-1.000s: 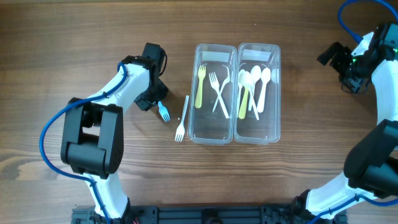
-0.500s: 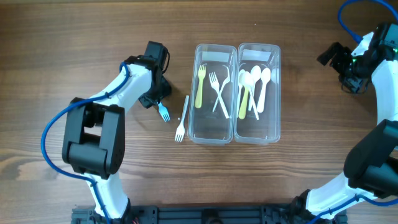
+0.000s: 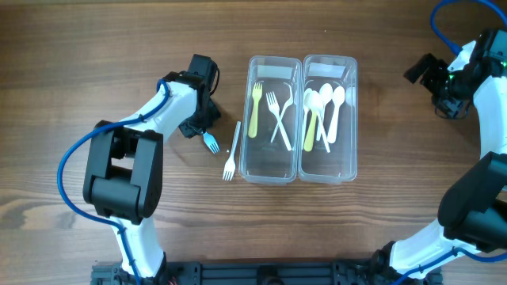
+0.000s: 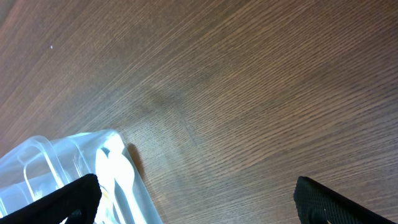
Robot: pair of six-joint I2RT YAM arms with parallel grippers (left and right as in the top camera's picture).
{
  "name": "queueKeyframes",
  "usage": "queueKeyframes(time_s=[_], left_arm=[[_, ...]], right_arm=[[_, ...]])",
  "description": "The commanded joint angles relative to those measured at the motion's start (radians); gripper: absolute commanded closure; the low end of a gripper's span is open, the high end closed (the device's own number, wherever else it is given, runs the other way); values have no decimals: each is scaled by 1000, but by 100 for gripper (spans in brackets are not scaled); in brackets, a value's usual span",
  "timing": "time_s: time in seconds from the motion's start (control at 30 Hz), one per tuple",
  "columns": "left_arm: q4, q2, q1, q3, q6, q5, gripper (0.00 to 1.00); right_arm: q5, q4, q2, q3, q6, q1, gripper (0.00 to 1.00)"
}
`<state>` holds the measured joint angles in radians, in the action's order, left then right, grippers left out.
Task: Pack container
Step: 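Return the left gripper to the table and grasp the light-blue fork, then place the light-blue fork into the left container and release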
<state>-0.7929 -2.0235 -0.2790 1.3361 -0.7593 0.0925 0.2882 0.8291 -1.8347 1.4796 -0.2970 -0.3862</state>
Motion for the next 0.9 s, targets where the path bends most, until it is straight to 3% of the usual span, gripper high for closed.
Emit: queueKeyframes(time_s=[0.0,0.1,0.3,0.4,0.57,0.83,0.87], left_arm=[[-50,-23,-2,27,66,2,96],[-137,9,-2,128,85,1,96],[-154,81,-37,280,207,-18,96],[-159,106,-100,356,332,-78,96],[-128,137,-269,397,505,-39,96],[-124,-7,-377,389,520,-17,96],[-124,-19,-377,389,520,-17,86]], right_arm=[[12,-3,-6,-3,2,3,1],[12,-3,-6,-3,1,3,0],[12,-5,-6,-3,2,3,0],[12,-5,-6,-3,1,3,0],[13,-5,-6,-3,1,3,0],[13,-5,-6,-3,2,3,0],[12,-5,-6,-3,2,3,0]])
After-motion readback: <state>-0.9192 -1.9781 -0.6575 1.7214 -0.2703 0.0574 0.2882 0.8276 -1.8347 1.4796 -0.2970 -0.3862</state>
